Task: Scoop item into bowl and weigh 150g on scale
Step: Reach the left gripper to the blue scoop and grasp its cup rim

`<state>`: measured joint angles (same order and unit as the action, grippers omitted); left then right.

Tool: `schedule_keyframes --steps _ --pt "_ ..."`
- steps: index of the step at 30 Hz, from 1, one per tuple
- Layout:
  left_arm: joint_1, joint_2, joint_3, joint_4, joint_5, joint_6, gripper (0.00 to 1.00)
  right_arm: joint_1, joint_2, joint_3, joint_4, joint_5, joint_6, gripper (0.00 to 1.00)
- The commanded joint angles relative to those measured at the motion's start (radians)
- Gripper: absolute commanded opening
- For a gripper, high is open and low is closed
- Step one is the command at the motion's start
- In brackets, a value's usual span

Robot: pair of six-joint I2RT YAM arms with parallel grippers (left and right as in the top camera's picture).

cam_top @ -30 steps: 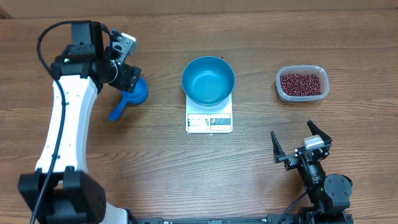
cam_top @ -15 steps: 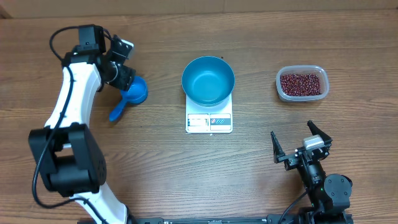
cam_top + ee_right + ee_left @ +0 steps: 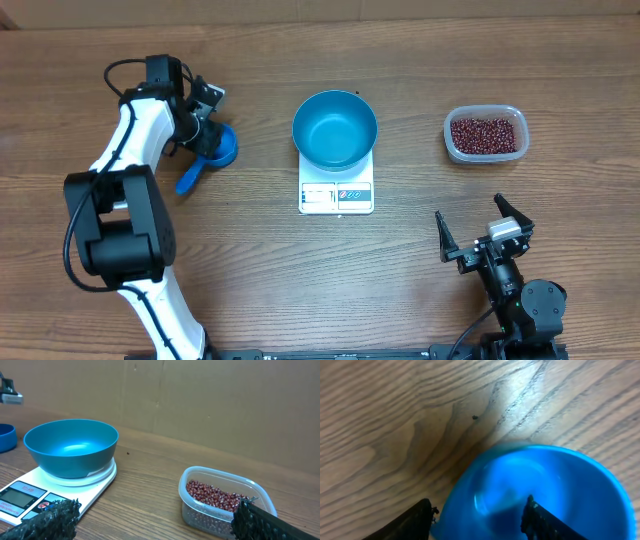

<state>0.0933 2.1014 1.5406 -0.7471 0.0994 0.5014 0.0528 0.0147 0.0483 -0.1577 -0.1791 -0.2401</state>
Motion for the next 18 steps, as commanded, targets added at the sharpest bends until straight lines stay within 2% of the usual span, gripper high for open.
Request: schedule_keyframes --steps 1,4,6,9,12,18 --pt "0.001 0.032 0.023 0.019 -0.006 0.016 0.58 -0.003 -0.012 -0.003 0.004 -0.001 0.003 1.00" --pt "0.001 0.037 0.023 0.033 -0.006 0.016 0.51 -0.003 -0.012 -0.003 0.003 -0.001 0.003 1.00" --pt "0.000 0.037 0.023 0.044 -0.006 0.016 0.42 -0.003 -0.012 -0.003 0.003 -0.001 0.003 1.00" --pt "-0.002 0.036 0.023 0.049 -0.006 0.016 0.20 -0.003 -0.012 -0.003 0.003 -0.001 0.003 1.00" --pt "-0.002 0.036 0.023 0.050 -0.006 0.015 0.05 -0.003 -0.012 -0.003 0.003 -0.001 0.003 1.00" --pt "-0.002 0.035 0.032 0.043 -0.007 -0.038 0.04 -0.003 -0.012 -0.003 0.003 -0.001 0.003 1.00"
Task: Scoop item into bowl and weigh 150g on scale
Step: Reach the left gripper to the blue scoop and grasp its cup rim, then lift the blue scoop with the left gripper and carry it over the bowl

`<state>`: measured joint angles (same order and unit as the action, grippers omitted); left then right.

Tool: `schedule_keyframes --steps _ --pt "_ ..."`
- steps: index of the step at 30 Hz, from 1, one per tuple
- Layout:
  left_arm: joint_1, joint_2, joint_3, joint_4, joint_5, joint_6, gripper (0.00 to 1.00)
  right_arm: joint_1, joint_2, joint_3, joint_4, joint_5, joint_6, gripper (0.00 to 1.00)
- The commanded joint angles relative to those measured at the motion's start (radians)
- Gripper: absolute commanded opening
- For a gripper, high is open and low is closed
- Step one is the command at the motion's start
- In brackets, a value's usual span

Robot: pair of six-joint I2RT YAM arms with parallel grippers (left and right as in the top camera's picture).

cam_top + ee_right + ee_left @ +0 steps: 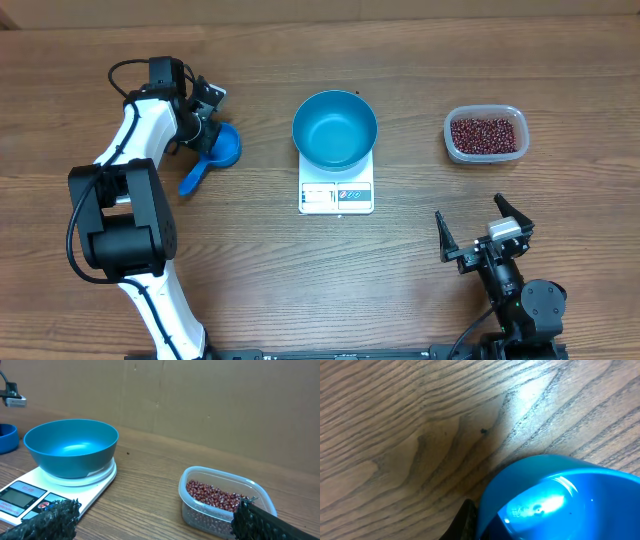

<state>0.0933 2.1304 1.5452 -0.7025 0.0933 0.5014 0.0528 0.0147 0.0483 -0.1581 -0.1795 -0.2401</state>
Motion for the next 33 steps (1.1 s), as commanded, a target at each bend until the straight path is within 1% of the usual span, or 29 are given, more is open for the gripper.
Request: schedule_keyframes --steps 1,2,4,7,9,13,15,18,21,23,29,33 --pt "-0.002 0.003 0.033 -0.004 -0.004 -0.062 0.04 -0.003 -0.012 -0.003 0.004 0.000 0.003 1.00" --pt "-0.002 0.001 0.039 -0.006 -0.014 -0.097 0.04 -0.003 -0.012 -0.003 0.004 0.000 0.003 1.00" --pt "-0.002 -0.007 0.070 -0.028 -0.036 -0.205 0.04 -0.003 -0.012 -0.003 0.004 0.000 0.003 1.00" --pt "-0.001 -0.019 0.147 -0.100 -0.037 -0.336 0.04 -0.003 -0.012 -0.003 0.004 0.000 0.003 1.00" --pt "-0.001 -0.024 0.216 -0.161 -0.033 -0.449 0.04 -0.003 -0.012 -0.003 0.004 0.000 0.003 1.00" --pt "-0.001 -0.041 0.349 -0.304 -0.024 -0.763 0.04 -0.003 -0.012 -0.003 0.004 0.000 0.003 1.00" --pt "-0.002 -0.054 0.410 -0.380 0.021 -0.896 0.04 -0.003 -0.012 -0.003 0.004 0.000 0.003 1.00" --pt "-0.002 -0.084 0.480 -0.465 0.137 -0.954 0.04 -0.003 -0.012 -0.003 0.004 0.000 0.003 1.00" --pt "-0.002 -0.121 0.503 -0.489 0.210 -0.982 0.04 -0.003 -0.012 -0.003 0.004 0.000 0.003 1.00" --pt "-0.002 -0.156 0.504 -0.492 0.208 -1.004 0.04 -0.003 -0.012 -0.003 0.004 0.000 0.003 1.00" --pt "-0.002 -0.262 0.504 -0.505 0.188 -1.125 0.04 -0.003 -0.012 -0.003 0.004 0.000 0.003 1.00" --pt "-0.003 -0.312 0.504 -0.549 0.188 -1.184 0.04 -0.003 -0.012 -0.003 0.004 0.000 0.003 1.00"
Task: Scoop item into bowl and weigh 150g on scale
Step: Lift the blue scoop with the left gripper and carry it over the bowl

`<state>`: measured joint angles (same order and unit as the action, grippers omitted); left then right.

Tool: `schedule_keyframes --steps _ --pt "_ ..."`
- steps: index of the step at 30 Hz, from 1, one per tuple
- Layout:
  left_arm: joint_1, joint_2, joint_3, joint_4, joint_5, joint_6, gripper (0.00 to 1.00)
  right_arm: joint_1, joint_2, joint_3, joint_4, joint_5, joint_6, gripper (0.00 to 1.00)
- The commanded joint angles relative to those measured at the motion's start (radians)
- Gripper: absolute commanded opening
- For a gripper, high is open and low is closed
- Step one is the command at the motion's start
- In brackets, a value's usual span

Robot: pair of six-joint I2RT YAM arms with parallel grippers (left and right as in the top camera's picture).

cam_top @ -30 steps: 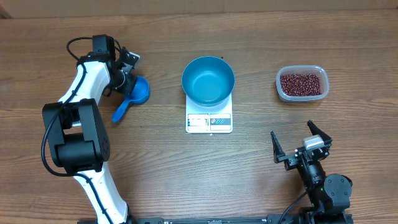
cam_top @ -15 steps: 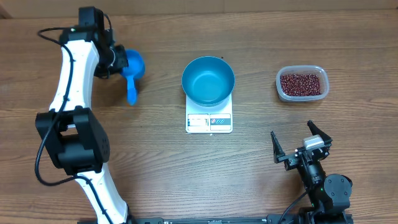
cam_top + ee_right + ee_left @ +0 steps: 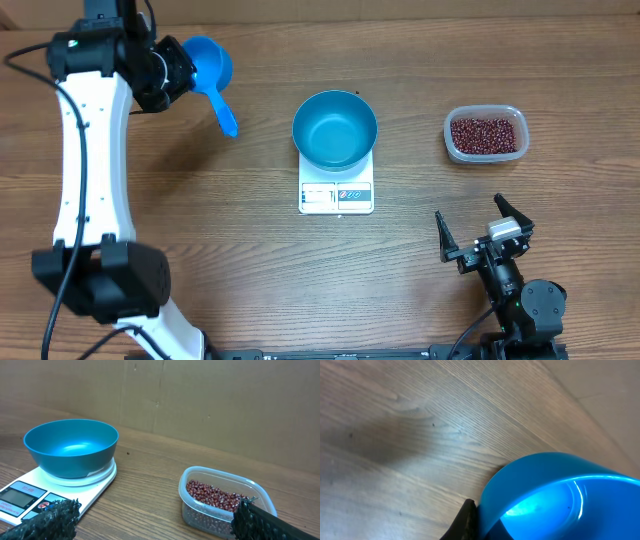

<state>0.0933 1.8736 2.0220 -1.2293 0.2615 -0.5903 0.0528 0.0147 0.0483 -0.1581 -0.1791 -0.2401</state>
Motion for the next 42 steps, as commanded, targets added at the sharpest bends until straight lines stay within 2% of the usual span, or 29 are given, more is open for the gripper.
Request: schedule_keyframes --steps 1,8,16,22,28,32,37,42 --pt "-0.005 -0.064 0.027 -0.041 0.020 -0.104 0.05 -0.003 -0.012 -0.003 0.004 -0.001 0.003 1.00" --pt "-0.058 -0.080 0.027 -0.154 0.000 -0.114 0.04 -0.003 -0.012 -0.003 0.005 -0.001 0.003 1.00" --pt "-0.187 -0.080 0.026 -0.150 -0.051 -0.140 0.05 -0.003 -0.012 -0.003 0.007 -0.008 0.005 1.00" --pt "-0.293 -0.080 -0.004 -0.119 -0.142 -0.267 0.04 -0.003 -0.012 -0.003 0.047 -0.218 0.034 1.00" --pt "-0.360 -0.079 -0.099 0.011 -0.230 -0.434 0.04 -0.003 -0.011 0.000 0.145 -0.250 0.314 1.00" --pt "-0.387 -0.079 -0.178 0.116 -0.244 -0.494 0.04 -0.003 0.001 0.031 0.203 -0.307 0.401 1.00" --pt "-0.409 -0.079 -0.211 0.170 -0.243 -0.540 0.04 -0.003 0.095 0.137 0.200 -0.364 0.454 1.00" --pt "-0.428 -0.079 -0.211 0.201 -0.232 -0.545 0.04 -0.003 0.332 0.321 0.183 -0.488 0.454 1.00"
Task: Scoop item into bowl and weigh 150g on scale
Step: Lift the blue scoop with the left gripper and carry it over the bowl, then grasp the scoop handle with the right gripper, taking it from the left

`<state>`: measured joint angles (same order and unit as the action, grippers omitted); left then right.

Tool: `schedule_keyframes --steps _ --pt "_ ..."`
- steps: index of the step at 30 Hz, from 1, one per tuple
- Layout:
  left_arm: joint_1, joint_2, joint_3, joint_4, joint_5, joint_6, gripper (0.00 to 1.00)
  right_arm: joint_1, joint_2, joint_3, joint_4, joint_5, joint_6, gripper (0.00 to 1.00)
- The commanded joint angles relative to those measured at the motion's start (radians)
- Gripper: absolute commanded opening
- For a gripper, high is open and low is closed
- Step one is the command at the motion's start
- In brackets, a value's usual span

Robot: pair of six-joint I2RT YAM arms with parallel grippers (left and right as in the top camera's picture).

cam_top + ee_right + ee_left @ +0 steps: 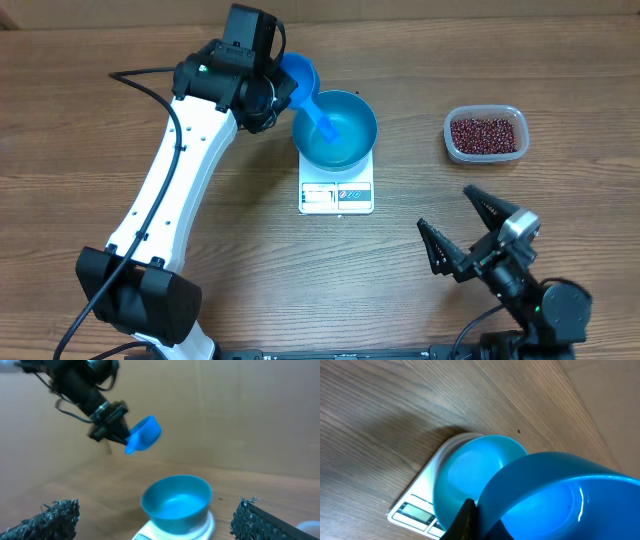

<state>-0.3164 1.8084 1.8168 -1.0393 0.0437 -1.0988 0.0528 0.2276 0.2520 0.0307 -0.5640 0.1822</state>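
My left gripper is shut on the cup rim of a blue scoop, held in the air at the back left rim of the blue bowl. The scoop's handle slants down over the bowl. In the left wrist view the scoop looks empty, with the bowl below it. The bowl stands on a white scale. A clear tub of red beans sits at the right. My right gripper hovers open near the front right with nothing between its fingers.
The left arm stretches diagonally from the front left toward the scale. A cardboard wall backs the table. Bare wooden tabletop lies around the bean tub.
My left gripper, still shut on the scoop, has moved from the back left corner to the bowl's back left rim. My right gripper has risen and tilted, staying open.
My left gripper stood open around the scoop's rim on the table left of the scale. Then it was shut on the scoop. Then it held the scoop up at the back left, and now it holds it beside the bowl. The right gripper moved only by now.
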Motion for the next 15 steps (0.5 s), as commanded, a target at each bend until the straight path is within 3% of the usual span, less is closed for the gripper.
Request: schedule_keyframes --steps 1,5,10,15 --pt "-0.023 -0.013 -0.006 0.018 -0.012 -0.036 0.05 -0.003 0.180 0.168 -0.025 -0.135 0.031 1.00" --pt "-0.035 -0.013 -0.006 0.035 0.002 -0.073 0.05 -0.003 0.411 0.389 -0.158 -0.256 0.031 1.00" --pt "-0.050 -0.013 -0.006 0.047 0.011 -0.144 0.04 -0.003 0.774 0.772 -0.522 -0.407 0.031 1.00" --pt "-0.051 -0.014 -0.006 0.046 0.017 -0.194 0.04 -0.003 0.967 0.881 -0.514 -0.502 0.071 1.00"
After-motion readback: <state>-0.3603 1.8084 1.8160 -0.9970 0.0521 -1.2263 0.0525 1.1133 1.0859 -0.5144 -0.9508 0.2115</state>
